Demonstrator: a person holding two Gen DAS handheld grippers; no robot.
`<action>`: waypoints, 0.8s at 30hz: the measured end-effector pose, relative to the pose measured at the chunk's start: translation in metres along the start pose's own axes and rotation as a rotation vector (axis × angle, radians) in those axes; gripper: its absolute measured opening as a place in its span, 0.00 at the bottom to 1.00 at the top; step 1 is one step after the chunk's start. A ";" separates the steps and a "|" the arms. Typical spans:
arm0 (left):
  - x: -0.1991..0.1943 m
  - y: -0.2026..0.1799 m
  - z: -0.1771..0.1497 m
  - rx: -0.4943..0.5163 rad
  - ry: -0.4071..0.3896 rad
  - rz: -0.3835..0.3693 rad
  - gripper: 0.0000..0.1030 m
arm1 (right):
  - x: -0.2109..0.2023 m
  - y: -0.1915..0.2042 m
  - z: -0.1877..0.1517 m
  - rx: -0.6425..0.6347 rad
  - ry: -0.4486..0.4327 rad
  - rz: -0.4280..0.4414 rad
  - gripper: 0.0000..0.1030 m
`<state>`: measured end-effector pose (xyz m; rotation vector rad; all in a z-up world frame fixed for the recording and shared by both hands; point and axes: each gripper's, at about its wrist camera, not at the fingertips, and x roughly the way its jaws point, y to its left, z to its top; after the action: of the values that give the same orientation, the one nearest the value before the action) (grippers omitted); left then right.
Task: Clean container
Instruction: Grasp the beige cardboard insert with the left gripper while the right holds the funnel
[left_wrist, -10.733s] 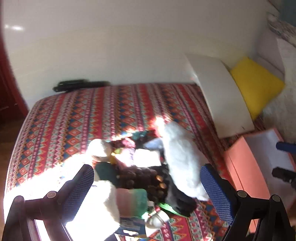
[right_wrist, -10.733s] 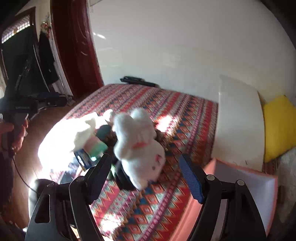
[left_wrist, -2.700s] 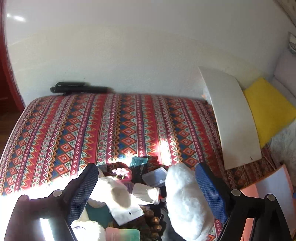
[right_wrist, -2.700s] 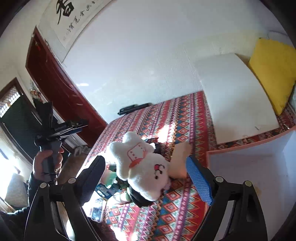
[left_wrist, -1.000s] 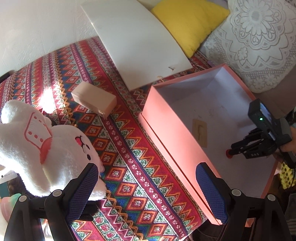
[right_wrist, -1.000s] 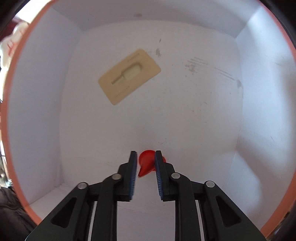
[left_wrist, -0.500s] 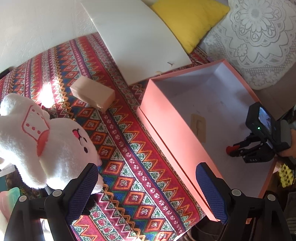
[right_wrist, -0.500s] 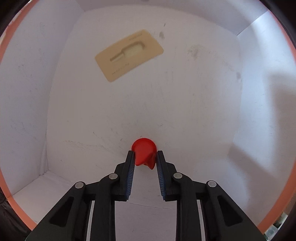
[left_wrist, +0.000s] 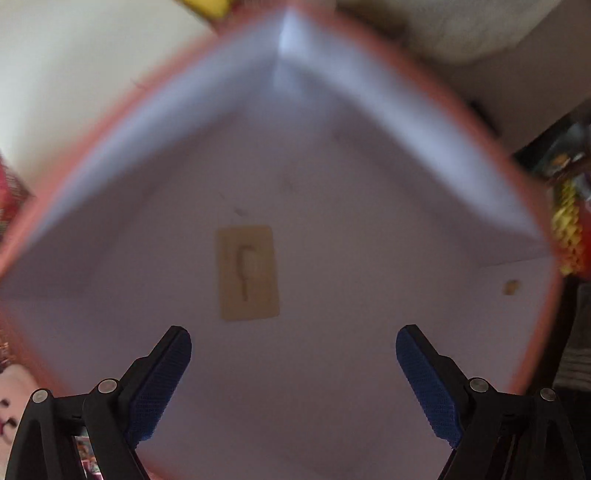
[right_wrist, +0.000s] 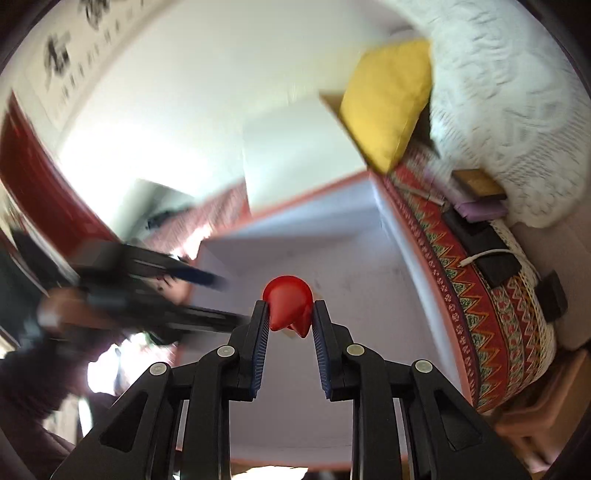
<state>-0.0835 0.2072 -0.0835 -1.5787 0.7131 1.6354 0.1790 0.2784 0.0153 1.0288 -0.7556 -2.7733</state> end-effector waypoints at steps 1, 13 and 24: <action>0.019 -0.002 0.012 -0.010 0.046 0.035 0.91 | 0.009 0.012 0.027 0.005 -0.010 0.001 0.25; 0.102 0.033 0.034 -0.133 0.102 0.162 1.00 | -0.001 -0.056 -0.014 0.121 -0.028 0.008 0.27; 0.090 0.009 0.025 -0.091 0.045 0.107 0.67 | 0.014 -0.094 -0.016 0.160 -0.069 0.054 0.28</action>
<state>-0.1023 0.2337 -0.1710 -1.6716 0.7676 1.7361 0.1864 0.3509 -0.0484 0.9264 -1.0137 -2.7520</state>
